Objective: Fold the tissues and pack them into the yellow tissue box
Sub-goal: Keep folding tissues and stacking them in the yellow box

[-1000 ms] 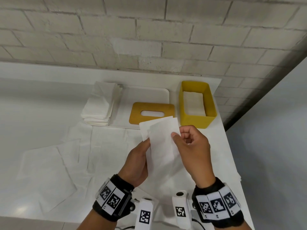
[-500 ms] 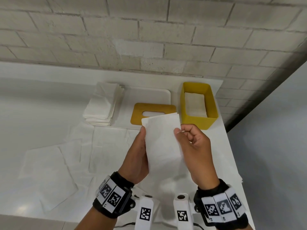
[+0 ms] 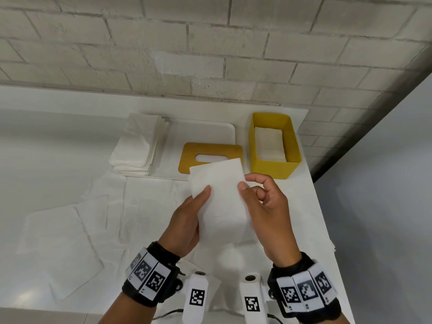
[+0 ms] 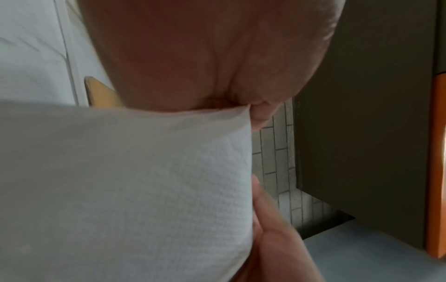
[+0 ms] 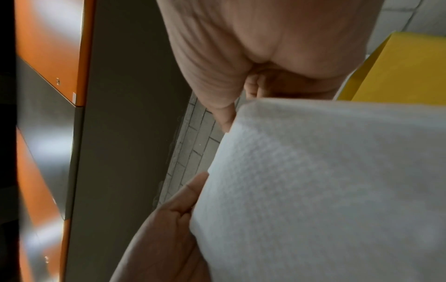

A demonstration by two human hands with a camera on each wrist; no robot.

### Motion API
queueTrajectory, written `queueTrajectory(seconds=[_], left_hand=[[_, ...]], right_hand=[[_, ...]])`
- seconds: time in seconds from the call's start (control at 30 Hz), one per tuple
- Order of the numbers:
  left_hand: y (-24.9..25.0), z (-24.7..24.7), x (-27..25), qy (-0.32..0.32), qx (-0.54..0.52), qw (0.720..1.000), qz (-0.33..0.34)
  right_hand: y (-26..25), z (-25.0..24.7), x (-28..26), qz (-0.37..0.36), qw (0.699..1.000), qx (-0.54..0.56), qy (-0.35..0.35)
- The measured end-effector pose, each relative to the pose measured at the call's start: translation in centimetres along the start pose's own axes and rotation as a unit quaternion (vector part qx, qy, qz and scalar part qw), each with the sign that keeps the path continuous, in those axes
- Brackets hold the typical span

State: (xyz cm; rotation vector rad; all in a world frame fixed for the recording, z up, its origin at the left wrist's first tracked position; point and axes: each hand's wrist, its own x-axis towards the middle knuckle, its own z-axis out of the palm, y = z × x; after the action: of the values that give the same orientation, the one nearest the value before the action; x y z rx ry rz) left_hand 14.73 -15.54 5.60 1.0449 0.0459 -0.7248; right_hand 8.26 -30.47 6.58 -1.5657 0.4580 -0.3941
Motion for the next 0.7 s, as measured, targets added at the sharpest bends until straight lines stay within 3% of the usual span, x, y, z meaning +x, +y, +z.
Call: queueTrajectory(seconds=[0.1, 0.17, 0.23, 0.37, 0.47, 0.63, 0.7], left_hand=[[0.4, -1.2, 0.3, 0.049, -0.021, 0.998, 0.017], [0.7, -2.3, 0.4, 0.08, -0.04, 0.996, 0.029], [1.0, -3.3, 0.3, 0.098, -0.056, 0.993, 0.035], [1.0, -4.6, 0.1, 0.123, -0.055, 0.99, 0.031], [0.6, -4.7, -0.1, 0.124, -0.047, 0.991, 0.023], [-0.2, -4.2, -0.1, 0.118, -0.016, 0.993, 0.006], [-0.4, -4.1, -0.1, 0.113, -0.002, 0.994, 0.002]], right_hand=[[1.7, -1.6, -0.6, 0.058, 0.991, -0.051, -0.107], [2.9, -3.2, -1.2, 0.107, 0.97, -0.092, -0.198], [4.5, -5.2, -1.5, 0.134, 0.952, -0.166, -0.218], [7.7, -8.7, -0.5, 0.136, 0.936, -0.319, -0.058], [9.8, -10.8, 1.4, 0.132, 0.903, -0.403, 0.063], [11.3, -10.7, 3.1, 0.221, 0.849, -0.476, 0.066], [11.1, -10.2, 3.5, 0.232, 0.847, -0.473, 0.065]])
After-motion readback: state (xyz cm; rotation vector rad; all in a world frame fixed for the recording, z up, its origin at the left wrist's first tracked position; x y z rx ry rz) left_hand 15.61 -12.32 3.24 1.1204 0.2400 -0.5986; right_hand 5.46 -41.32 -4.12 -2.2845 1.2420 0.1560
